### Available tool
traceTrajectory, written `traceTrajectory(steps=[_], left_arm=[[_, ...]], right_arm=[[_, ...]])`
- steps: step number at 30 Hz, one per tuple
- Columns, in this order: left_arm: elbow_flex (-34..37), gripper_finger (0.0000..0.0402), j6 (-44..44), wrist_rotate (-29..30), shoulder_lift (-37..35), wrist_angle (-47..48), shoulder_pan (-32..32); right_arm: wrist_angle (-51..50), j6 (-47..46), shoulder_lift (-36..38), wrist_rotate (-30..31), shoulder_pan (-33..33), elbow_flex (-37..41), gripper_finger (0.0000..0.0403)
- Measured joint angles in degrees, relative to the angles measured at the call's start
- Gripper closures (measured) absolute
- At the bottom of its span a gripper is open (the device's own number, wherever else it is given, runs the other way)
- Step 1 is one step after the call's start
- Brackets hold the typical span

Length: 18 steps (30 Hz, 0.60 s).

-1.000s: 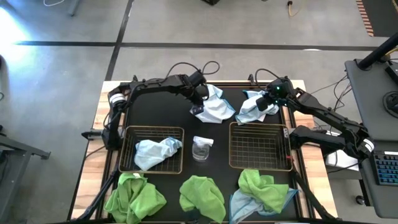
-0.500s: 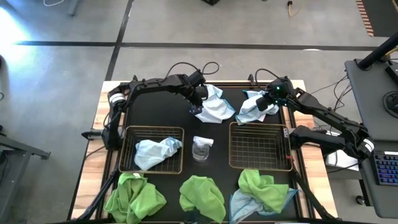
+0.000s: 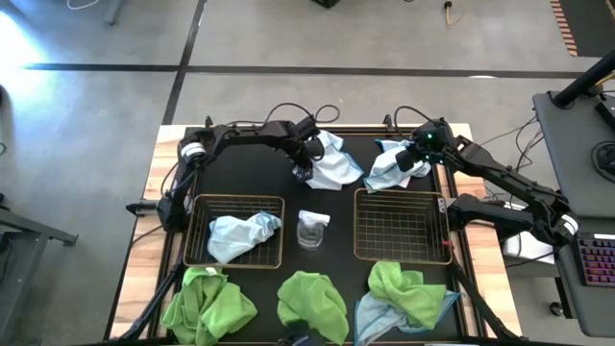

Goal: Sort microfiber towel by color & place in baskets
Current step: Put the blue microfiber towel into the left wire basket

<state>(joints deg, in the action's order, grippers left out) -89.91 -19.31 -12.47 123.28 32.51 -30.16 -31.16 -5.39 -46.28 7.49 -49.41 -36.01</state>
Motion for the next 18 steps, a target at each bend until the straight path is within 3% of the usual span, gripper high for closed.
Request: traceTrajectory(steps=[13,18], left_arm=[[-0.1,0.0276,0.3,-1.6,-0.2,-4.1,-0.8],[-0.1,0.0276,0.0,2.8,-1.1,-4.7,-0.9]], right_arm=[[0.1,0.0,0.0,0.0,0.0,0.0,0.033],[0.1,0.0,0.0,0.0,0.0,0.0,0.033]])
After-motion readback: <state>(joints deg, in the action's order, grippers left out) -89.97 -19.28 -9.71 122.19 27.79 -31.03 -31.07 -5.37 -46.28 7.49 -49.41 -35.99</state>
